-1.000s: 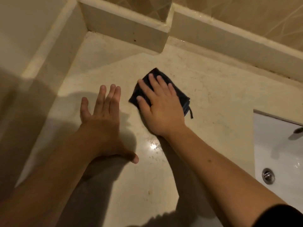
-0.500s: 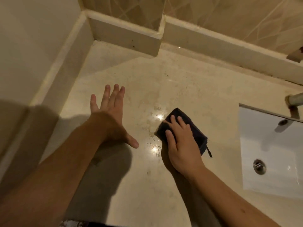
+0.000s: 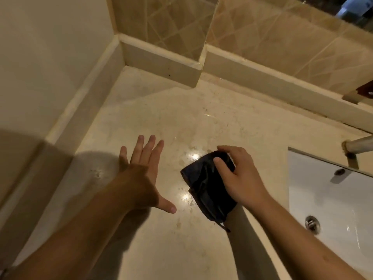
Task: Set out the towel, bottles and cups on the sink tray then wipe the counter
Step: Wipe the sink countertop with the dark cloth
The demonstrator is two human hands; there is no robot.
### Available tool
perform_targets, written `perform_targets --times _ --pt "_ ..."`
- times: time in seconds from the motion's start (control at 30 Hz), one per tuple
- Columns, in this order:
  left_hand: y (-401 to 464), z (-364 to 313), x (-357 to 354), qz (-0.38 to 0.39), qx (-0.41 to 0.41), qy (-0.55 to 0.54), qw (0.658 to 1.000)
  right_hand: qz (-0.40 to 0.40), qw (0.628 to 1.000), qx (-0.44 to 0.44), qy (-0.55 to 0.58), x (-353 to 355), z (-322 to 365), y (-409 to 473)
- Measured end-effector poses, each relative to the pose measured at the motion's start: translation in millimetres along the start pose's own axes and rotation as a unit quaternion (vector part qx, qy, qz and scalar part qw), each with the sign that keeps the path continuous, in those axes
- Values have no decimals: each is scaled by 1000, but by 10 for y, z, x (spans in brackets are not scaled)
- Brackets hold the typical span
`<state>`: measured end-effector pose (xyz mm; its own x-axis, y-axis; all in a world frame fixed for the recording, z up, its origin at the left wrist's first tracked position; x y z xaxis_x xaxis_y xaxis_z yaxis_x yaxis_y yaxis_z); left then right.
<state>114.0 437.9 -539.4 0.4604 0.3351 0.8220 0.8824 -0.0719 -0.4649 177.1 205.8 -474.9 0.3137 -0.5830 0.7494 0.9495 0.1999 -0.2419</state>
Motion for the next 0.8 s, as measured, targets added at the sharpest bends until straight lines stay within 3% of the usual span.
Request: perform_targets --times 0.17,0.27,0.47,0.67,0.8 --pt "40 -8 -22 -23 18 25 999 -111 974 18 -196 -630 169 -266" --pt "62 6 -54 -32 20 30 999 -124 971 84 -185 -800 300 -264" --pt "48 29 -43 -47 -11 -6 999 -52 945 286 -151 -1061 770 13" --pt "81 16 -43 -26 7 14 1000 -99 948 263 -149 -951 717 439" --pt "69 -12 -10 -40 28 38 998 -171 958 172 -155 -446 168 655"
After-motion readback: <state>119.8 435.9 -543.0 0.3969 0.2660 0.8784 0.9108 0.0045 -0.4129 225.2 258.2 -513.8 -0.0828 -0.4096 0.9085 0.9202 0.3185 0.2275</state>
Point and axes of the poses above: each hand's wrist, its own y-axis towards the middle knuckle, its own x-axis out of the back of the hand, z = x × y, the point moved 6 cm from there along y, towards the middle knuckle, and after that the axes turned 2 degrees about -x, right-handed, at the moved point
